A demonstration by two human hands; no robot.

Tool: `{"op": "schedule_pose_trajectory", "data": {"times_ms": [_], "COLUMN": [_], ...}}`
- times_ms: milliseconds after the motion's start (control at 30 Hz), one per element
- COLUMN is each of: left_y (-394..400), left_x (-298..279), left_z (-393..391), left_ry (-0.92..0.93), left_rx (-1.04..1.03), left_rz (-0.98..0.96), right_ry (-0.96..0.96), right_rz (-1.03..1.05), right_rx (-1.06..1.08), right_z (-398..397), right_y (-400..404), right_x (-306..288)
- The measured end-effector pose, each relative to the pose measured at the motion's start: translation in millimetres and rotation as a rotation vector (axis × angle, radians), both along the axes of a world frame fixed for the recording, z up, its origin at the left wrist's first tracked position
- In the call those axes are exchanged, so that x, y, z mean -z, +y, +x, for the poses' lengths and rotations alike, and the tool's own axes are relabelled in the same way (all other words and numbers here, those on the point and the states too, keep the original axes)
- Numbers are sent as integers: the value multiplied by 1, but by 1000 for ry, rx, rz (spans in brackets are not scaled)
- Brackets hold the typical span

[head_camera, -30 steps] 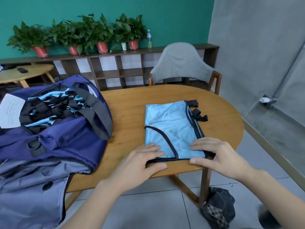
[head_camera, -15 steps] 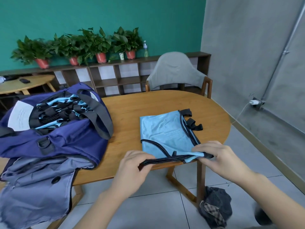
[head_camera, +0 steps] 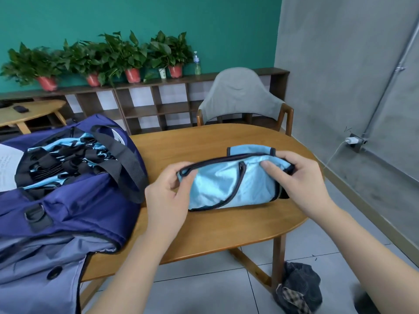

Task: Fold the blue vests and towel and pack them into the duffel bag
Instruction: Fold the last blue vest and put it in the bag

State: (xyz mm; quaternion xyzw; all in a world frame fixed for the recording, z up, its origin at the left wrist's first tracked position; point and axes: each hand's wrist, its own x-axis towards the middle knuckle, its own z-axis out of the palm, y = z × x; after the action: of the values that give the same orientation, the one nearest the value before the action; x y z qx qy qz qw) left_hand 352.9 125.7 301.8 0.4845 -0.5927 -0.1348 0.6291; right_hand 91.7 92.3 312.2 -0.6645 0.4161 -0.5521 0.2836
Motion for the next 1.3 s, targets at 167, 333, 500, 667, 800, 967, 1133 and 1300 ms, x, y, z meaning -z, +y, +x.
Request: {"op": "schedule_pose_trajectory", "data": {"times_ms": [167,333,500,667,800,967,1133,1300], "left_y": [-54,-103,-119,-125,-121,-114,-104,-80], "left_x": [-6,6,29,41,38,40,46,42], "left_z": [4,13,16,14,10,-2,1,-7], "left_ry": [-12,-276,-307,-411,-678,-807,-835,-1020], "left_rx": [-90,-173,-167,-245,-235,209,193,69], "left_rz": [95,375,555,571,402,293,505,540], "right_ry": [81,296,439,506,454,521,489,648], "right_rz": [101,241,350,385,442,286,-74,-90], "right_rx": [-12,15,58,74,-38,48,335,317], "right_z": [9,14,11,16,17,20,42,77], "right_y": [-55,-106,-123,-130,-127,-120,-83,-35], "right_x": [-10,9,37,35,27,20,19,47]}}
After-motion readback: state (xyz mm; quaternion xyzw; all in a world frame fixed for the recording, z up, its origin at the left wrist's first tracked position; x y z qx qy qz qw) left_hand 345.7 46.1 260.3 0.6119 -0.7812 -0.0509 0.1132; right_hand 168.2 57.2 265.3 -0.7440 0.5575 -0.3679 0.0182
